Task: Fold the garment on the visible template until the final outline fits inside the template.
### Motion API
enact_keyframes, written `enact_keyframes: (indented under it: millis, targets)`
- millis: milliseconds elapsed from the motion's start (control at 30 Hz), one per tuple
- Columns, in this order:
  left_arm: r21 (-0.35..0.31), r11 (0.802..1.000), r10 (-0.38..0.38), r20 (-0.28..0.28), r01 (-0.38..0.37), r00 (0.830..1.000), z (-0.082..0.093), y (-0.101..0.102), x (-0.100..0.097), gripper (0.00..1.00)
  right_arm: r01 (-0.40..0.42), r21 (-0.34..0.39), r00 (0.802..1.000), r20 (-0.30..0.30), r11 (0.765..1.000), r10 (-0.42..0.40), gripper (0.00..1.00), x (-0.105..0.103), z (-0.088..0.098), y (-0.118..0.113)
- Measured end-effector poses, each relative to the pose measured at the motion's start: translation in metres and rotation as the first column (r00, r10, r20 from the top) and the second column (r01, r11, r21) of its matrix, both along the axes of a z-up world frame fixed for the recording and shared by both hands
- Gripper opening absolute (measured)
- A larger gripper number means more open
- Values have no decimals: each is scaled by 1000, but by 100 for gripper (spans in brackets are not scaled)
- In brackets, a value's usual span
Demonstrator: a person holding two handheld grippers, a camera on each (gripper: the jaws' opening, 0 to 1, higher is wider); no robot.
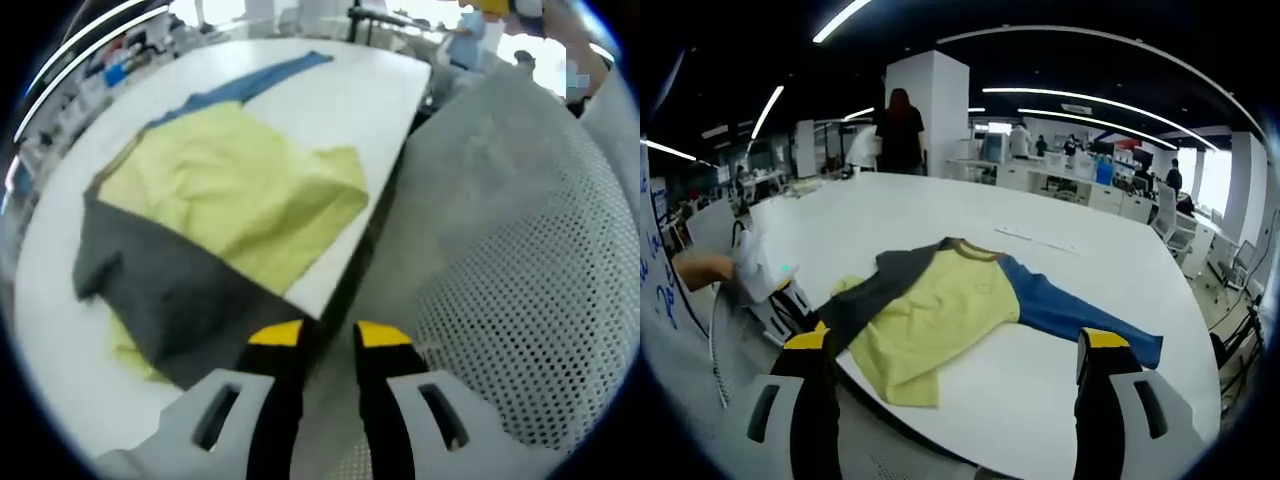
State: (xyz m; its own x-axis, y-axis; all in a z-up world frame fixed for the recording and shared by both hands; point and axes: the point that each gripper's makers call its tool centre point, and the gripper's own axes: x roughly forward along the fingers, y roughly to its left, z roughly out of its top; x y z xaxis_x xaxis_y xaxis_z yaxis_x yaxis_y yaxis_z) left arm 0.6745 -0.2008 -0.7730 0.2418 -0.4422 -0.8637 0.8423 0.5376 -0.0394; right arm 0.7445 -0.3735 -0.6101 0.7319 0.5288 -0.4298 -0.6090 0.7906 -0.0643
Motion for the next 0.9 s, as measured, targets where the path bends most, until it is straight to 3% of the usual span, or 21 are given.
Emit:
enact_keyframes:
  millis: [667, 900]
  targets:
    - [15, 1000, 1, 11, -1, 1000, -6, 2, 6, 15, -26, 16, 999, -22, 1000, 27, 100, -2, -2, 5]
    - [13, 1000, 8, 28, -8, 1000, -6, 4, 10, 10, -42, 6, 998, -36, 999, 43, 100, -4, -5, 8]
